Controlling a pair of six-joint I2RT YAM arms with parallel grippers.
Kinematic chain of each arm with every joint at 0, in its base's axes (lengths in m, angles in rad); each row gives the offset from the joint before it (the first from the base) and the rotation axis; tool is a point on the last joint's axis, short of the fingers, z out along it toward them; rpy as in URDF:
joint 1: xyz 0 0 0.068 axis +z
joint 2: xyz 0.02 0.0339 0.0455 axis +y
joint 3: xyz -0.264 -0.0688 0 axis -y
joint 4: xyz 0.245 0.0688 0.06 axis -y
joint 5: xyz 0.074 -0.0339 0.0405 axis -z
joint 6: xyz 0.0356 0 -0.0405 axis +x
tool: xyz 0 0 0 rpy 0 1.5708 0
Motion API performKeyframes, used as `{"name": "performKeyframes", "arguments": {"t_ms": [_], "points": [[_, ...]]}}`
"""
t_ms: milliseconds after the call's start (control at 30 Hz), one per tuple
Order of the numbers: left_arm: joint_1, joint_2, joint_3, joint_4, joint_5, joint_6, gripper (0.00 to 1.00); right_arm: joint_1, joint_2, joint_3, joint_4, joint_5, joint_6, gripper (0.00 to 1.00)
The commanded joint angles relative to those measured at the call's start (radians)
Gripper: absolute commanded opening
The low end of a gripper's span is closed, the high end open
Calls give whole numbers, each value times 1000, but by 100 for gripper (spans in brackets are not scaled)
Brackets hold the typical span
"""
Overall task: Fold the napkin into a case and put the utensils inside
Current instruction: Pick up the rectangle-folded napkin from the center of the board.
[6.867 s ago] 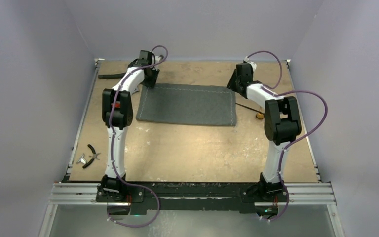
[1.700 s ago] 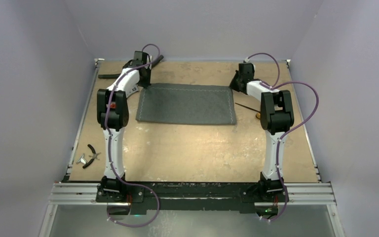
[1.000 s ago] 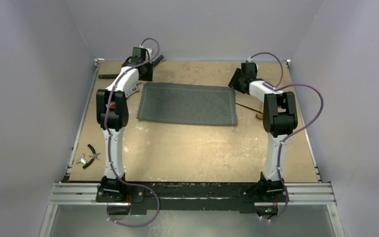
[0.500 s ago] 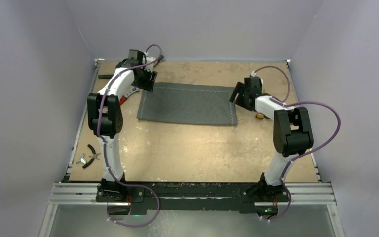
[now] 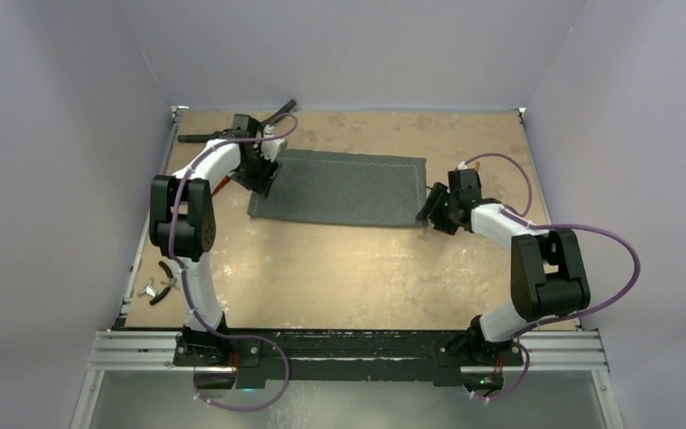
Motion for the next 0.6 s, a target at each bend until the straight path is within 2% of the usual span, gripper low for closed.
{"name": "performKeyframes", "arguments": {"t_ms": [0,133,233,333,467,567], "points": [[7,-58,-47,81,-23,34,52,1,29,-29,26,-89,68,58],[6,-67,-113,146,-53,55,50,-1,70,-39,47,-102,103,51],[6,-58,-149,182,-81,70,49,-1,75,-39,53,-80,121,40],[5,-53,-175,194,-79,72,48,-2,63,-31,54,-68,128,26],[-1,-53,-191,198,-65,73,47,-2,42,-4,57,-50,125,0],[-2,-47,-207,198,-55,68,46,3,29,36,52,-14,111,0]]}}
